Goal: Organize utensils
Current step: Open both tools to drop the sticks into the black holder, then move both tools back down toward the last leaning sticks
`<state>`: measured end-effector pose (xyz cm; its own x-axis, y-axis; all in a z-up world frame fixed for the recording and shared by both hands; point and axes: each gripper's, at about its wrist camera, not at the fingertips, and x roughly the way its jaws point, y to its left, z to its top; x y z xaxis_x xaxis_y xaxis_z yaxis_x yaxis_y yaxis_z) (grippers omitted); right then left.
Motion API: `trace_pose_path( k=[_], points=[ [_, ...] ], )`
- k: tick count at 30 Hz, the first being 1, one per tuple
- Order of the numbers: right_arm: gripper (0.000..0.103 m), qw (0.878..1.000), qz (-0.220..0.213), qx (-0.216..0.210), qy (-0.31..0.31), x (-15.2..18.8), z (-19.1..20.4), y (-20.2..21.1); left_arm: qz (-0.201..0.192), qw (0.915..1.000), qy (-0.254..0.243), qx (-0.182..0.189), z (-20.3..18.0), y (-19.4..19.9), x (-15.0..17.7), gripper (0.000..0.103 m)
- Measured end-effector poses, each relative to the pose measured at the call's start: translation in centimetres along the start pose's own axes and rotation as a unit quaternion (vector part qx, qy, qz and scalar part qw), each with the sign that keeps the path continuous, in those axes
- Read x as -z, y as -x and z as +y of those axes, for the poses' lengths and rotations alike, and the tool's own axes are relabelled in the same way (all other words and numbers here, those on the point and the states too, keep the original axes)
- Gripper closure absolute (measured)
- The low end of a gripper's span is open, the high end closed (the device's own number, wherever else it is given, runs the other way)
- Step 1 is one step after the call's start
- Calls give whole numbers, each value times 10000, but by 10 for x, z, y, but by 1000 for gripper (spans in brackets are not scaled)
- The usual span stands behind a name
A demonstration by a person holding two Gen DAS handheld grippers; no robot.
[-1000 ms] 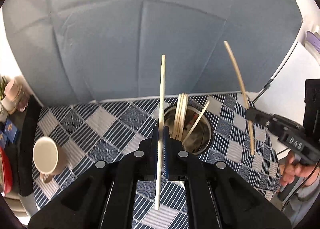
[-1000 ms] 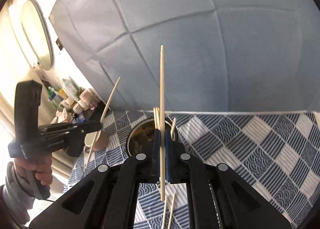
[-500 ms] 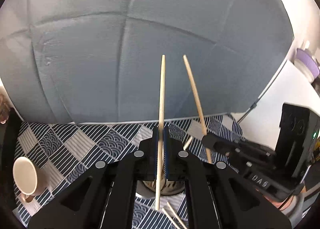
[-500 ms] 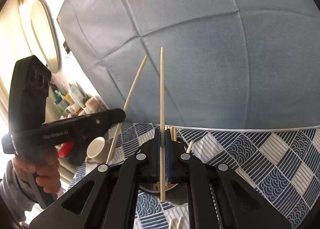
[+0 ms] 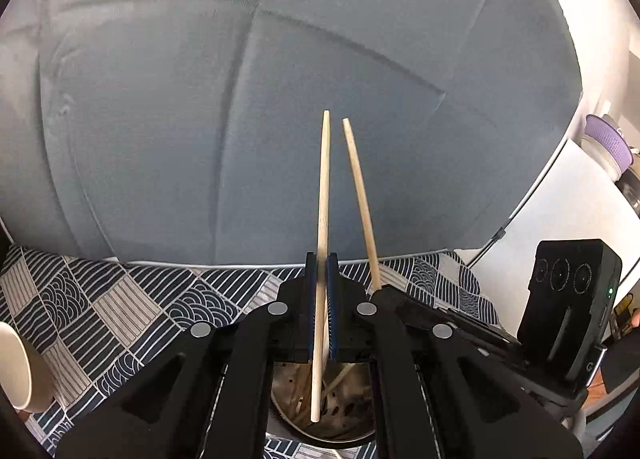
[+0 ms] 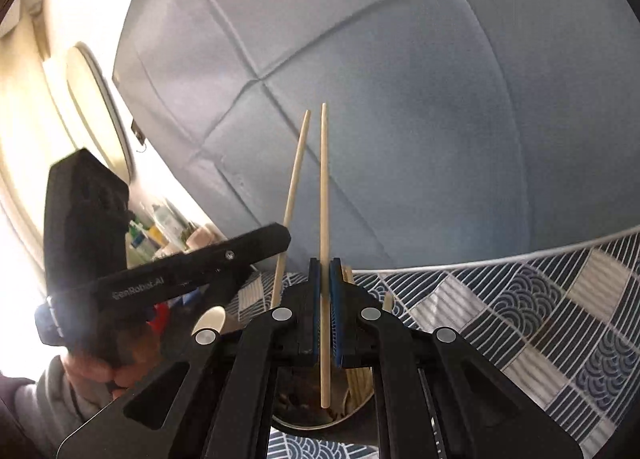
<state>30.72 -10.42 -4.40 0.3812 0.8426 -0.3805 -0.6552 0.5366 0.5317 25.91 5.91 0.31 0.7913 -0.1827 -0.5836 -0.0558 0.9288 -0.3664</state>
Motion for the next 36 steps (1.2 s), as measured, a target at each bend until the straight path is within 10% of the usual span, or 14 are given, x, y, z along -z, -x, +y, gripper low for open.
trace_pose_path(
  k=[22, 36],
  points=[
    [94, 9964, 142, 359, 759, 24, 18, 18, 60, 9999, -114, -84, 14, 10, 38, 97],
    [58, 9943, -10, 784, 721, 25, 25, 52, -62, 9993, 216, -285, 27, 43, 52, 46]
  ],
)
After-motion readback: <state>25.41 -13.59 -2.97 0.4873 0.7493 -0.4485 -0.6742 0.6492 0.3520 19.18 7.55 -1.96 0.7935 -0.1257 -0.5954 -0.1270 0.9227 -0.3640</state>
